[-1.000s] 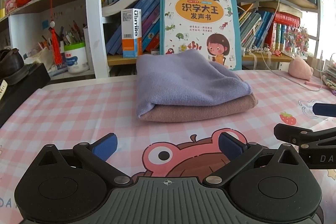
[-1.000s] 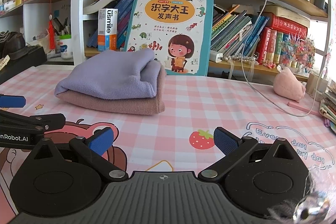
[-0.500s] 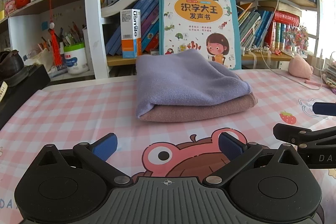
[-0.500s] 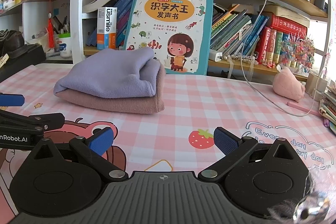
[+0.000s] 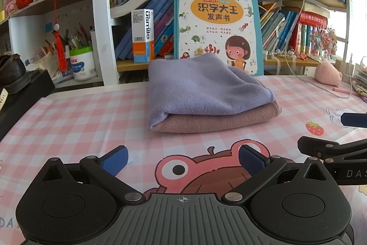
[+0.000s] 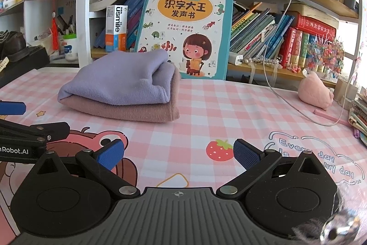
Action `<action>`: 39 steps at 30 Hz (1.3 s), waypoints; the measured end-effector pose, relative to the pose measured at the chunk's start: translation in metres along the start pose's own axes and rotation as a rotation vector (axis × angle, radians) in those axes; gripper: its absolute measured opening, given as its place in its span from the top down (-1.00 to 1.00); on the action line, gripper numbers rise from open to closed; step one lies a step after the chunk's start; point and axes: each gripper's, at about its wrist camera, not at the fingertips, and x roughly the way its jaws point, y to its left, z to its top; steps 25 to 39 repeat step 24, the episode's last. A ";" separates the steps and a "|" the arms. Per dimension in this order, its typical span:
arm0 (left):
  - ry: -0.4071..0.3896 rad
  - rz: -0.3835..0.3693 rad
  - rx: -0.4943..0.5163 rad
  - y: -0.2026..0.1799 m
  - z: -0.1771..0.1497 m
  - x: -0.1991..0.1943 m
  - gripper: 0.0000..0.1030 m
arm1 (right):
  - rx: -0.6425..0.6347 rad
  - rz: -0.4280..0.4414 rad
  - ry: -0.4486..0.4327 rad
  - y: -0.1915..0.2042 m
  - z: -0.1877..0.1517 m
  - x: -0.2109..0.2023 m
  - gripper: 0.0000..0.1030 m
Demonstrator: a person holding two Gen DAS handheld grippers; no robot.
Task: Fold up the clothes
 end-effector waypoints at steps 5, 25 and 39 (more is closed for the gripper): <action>0.001 -0.007 0.006 -0.001 0.000 0.000 -1.00 | -0.001 -0.002 0.004 0.000 0.000 0.001 -0.99; 0.014 0.001 0.007 0.000 0.001 0.002 -1.00 | 0.001 0.001 0.019 0.000 0.000 0.003 -0.99; 0.014 0.001 0.007 0.000 0.001 0.002 -1.00 | 0.001 0.001 0.019 0.000 0.000 0.003 -0.99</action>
